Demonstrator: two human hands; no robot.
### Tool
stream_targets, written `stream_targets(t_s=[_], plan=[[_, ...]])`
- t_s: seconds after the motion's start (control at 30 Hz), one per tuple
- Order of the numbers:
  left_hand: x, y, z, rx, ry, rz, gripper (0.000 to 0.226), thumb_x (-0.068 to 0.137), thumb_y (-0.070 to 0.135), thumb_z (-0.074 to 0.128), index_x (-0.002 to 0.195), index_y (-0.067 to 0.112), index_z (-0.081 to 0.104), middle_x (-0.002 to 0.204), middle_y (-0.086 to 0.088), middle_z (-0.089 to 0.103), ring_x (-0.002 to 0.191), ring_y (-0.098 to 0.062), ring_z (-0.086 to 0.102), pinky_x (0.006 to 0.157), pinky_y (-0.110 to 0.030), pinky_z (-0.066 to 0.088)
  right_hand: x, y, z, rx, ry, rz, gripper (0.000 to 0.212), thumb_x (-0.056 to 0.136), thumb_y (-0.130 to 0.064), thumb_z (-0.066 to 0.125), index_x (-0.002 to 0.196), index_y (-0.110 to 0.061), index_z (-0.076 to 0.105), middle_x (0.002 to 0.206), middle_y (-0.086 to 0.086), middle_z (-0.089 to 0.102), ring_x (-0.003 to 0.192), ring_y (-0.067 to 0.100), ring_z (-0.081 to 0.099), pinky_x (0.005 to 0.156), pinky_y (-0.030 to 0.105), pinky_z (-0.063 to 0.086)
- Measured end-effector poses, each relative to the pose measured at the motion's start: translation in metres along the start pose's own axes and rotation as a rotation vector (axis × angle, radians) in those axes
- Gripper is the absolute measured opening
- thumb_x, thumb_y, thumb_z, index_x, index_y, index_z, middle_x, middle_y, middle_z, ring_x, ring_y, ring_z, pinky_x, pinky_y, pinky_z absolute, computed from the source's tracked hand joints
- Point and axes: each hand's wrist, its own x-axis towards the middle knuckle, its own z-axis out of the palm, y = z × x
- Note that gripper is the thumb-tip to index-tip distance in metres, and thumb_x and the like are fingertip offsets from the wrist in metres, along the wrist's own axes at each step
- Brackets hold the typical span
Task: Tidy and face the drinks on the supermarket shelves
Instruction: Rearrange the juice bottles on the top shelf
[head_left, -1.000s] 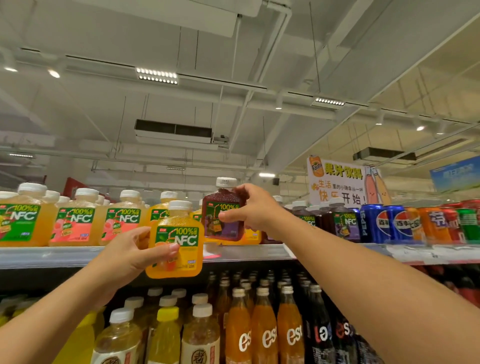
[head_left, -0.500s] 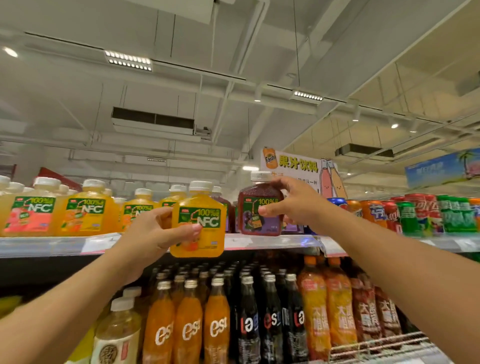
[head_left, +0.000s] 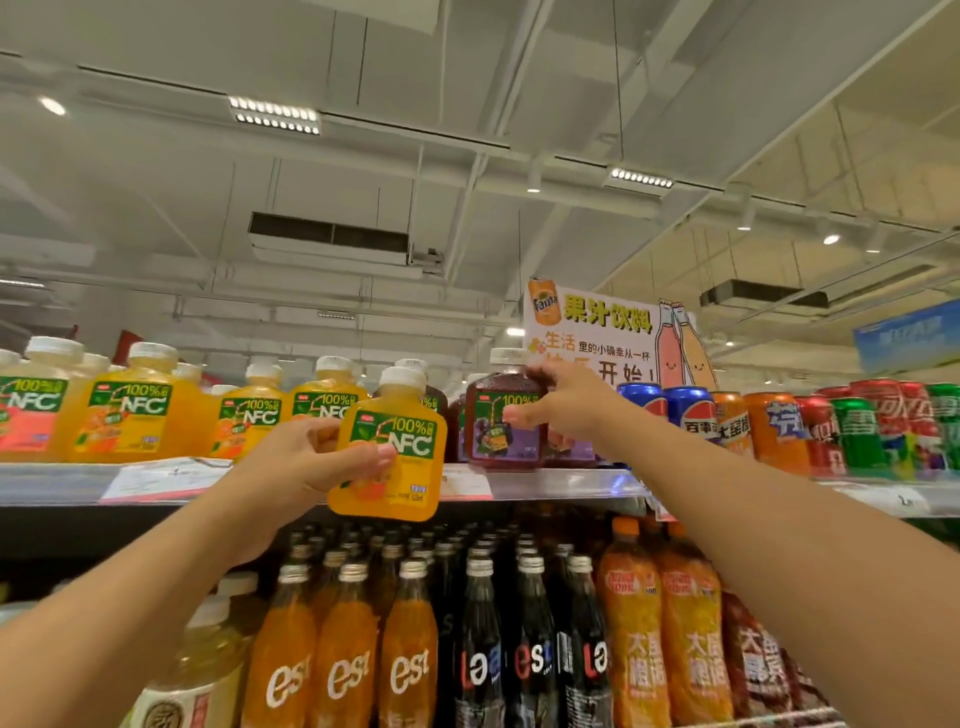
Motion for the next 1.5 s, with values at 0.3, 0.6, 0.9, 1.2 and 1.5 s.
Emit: stream_targets(t_s=[0.3,0.6,0.9,1.2,1.5], plan=[[0.007,-0.005,-0.008,-0.060,0.006,0.002,0.038,0.060,0.053,0.085,0.083,0.027,0.068,0.086,0.007,0.076,0.077,-0.010,0.073,0.072,-0.032,0.048,0.026,-0.009,0.031,-0.471,-0.010,0.000,0.030,0.093,-0.035,0.062,0.115,-0.015,0.058,0.104,0.006,0.067,0.090,0.020,0.064,0.080,0.035,0.055],[0.007,-0.008,-0.010,-0.073,-0.038,-0.011,0.072,0.056,0.055,0.085,0.111,0.014,0.062,0.093,0.002,0.076,0.084,-0.015,0.073,0.081,-0.037,0.050,0.013,-0.009,0.054,-0.531,0.087,-0.021,0.081,0.073,-0.044,0.081,0.136,-0.014,0.040,0.127,0.007,0.055,0.113,0.027,0.057,0.091,0.044,0.052],[0.005,-0.008,-0.007,-0.060,0.039,-0.022,0.086,0.053,0.051,0.080,0.127,0.018,0.052,0.086,0.012,0.073,0.082,-0.007,0.069,0.072,-0.028,0.046,-0.002,-0.012,0.065,-0.627,0.076,0.004,0.092,0.089,-0.032,0.069,0.154,-0.009,0.008,0.161,0.011,0.009,0.140,0.032,0.033,0.110,0.047,0.038],[-0.005,0.002,-0.009,-0.045,-0.080,0.005,0.052,0.059,0.044,0.086,0.100,0.017,0.071,0.093,-0.004,0.076,0.085,-0.020,0.073,0.071,-0.029,0.053,-0.049,-0.060,0.089,0.009,-0.006,-0.072,0.051,0.089,-0.057,0.053,0.123,-0.019,0.058,0.109,-0.002,0.067,0.083,0.013,0.066,0.054,0.026,0.051],[-0.033,-0.002,-0.040,-0.105,-0.071,0.075,0.053,0.057,0.046,0.089,0.102,0.026,0.071,0.099,0.001,0.075,0.091,-0.017,0.072,0.072,-0.028,0.057,-0.066,-0.097,0.096,0.078,-0.287,-0.121,0.051,0.078,-0.045,0.078,0.120,-0.023,0.060,0.098,0.007,0.073,0.058,0.014,0.059,0.050,0.026,0.047]])
